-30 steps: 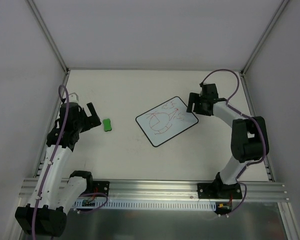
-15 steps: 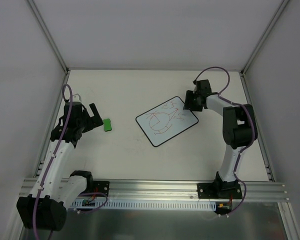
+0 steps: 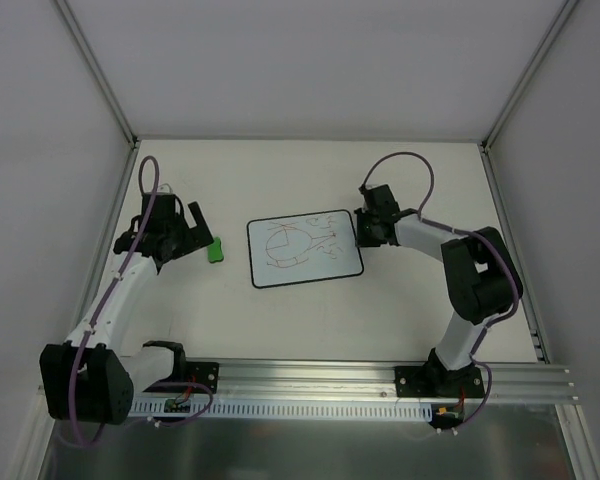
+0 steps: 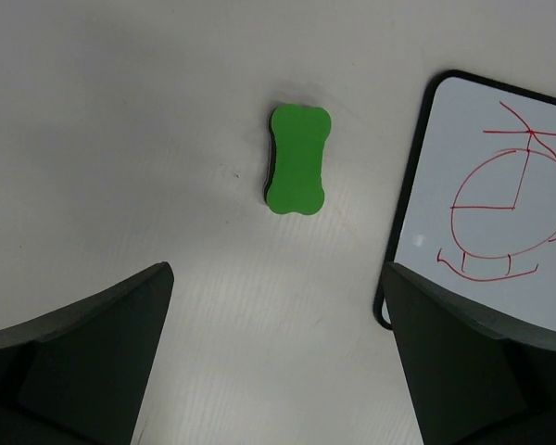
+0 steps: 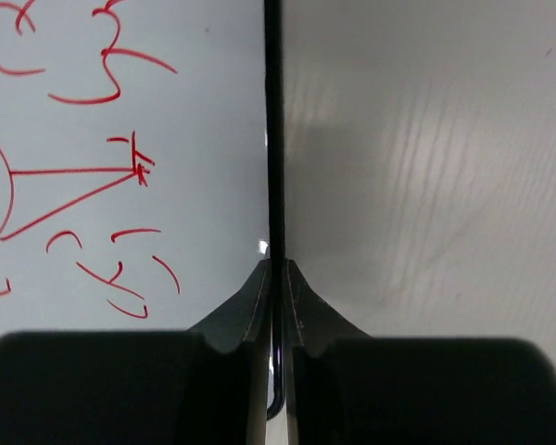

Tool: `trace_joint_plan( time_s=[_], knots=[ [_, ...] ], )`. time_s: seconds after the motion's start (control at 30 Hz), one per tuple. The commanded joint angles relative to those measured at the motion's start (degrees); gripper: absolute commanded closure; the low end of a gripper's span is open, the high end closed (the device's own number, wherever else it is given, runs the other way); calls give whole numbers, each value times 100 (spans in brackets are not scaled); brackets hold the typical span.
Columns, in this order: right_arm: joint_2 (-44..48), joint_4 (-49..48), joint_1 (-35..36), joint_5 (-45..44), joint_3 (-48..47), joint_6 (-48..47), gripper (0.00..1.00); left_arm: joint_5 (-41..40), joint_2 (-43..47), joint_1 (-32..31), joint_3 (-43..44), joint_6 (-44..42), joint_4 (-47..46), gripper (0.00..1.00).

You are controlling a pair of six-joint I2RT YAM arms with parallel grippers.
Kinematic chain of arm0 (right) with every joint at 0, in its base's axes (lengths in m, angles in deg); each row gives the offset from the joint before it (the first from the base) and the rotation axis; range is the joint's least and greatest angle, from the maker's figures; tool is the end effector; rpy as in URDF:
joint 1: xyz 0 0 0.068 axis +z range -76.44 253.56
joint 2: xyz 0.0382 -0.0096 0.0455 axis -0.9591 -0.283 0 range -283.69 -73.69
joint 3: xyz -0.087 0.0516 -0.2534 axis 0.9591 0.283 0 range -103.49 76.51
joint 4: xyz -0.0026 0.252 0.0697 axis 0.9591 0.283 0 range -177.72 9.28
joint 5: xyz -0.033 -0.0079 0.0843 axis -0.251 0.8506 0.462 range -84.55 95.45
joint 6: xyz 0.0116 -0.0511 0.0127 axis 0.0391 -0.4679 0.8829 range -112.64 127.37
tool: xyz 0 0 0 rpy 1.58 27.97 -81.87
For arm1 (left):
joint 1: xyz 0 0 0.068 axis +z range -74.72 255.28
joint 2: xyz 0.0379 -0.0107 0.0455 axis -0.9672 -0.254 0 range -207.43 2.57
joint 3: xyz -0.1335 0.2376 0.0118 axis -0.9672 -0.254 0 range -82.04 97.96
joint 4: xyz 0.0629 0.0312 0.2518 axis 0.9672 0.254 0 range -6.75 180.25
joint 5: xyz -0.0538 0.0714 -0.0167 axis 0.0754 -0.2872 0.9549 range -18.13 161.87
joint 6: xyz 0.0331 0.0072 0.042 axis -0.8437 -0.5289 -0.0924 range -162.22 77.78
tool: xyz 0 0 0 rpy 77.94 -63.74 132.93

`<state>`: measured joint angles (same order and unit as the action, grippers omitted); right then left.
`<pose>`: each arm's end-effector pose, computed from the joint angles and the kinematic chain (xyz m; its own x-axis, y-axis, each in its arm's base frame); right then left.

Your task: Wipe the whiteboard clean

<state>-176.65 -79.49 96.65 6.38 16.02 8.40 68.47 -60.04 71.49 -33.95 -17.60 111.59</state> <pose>0.3399 0.1456 0.1649 -0.7190 -0.2869 -0.6331 -0.3886 0.9211 0.0239 0.2306 -0.0132 0.2700 -0.6264 -0.3752 -0.6832 -0.2620 0.9269 -0.2688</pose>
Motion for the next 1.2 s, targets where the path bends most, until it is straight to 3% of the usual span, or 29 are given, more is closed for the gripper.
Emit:
trace_joint_plan(
  time_s=[0.0,0.17,0.33,0.6,1.17],
  knots=[
    [144,496,257,-461,616,405,92,-99,-304,-156,332,157,-100,1],
    [618,146,547,-480,1354,704,98,-354,-953,-394,586,244,-118,6],
    [751,-67,696,-461,1566,811,99,-828,-1639,-456,788,394,-127,11],
    [645,-278,706,-374,1619,810,99,-1075,-3020,-631,1430,561,-153,36],
    [707,-410,705,-321,1698,758,98,-1392,-3697,-922,1545,588,-258,47]
  ],
)
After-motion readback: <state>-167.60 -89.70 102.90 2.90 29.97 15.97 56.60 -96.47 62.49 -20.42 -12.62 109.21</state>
